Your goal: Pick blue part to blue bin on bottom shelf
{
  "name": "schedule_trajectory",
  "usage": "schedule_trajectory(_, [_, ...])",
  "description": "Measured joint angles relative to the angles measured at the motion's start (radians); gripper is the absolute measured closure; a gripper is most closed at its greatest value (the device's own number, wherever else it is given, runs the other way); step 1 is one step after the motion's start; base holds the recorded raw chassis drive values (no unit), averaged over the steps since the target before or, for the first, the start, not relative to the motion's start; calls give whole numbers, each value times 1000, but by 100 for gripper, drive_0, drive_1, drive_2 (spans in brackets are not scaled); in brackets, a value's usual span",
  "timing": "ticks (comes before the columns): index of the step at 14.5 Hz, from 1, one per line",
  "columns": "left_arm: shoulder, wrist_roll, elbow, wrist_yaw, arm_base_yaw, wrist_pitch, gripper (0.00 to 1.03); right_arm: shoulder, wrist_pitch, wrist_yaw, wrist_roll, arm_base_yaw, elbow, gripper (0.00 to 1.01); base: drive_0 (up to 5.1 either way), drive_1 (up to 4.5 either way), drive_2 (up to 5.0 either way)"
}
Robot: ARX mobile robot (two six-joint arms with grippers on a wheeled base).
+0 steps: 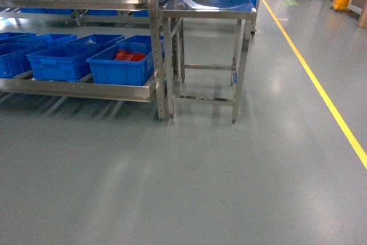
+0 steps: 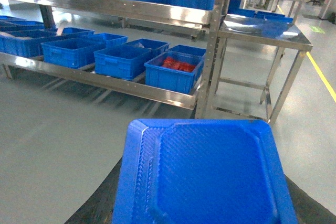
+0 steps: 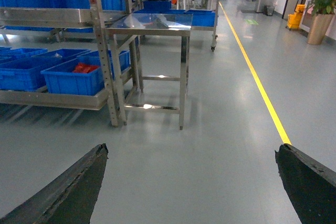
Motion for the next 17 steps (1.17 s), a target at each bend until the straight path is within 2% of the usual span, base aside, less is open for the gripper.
schedule_trajectory(17, [0, 0, 0, 0, 0, -5, 60, 0, 0, 0, 0, 0, 0, 3, 3, 413, -407])
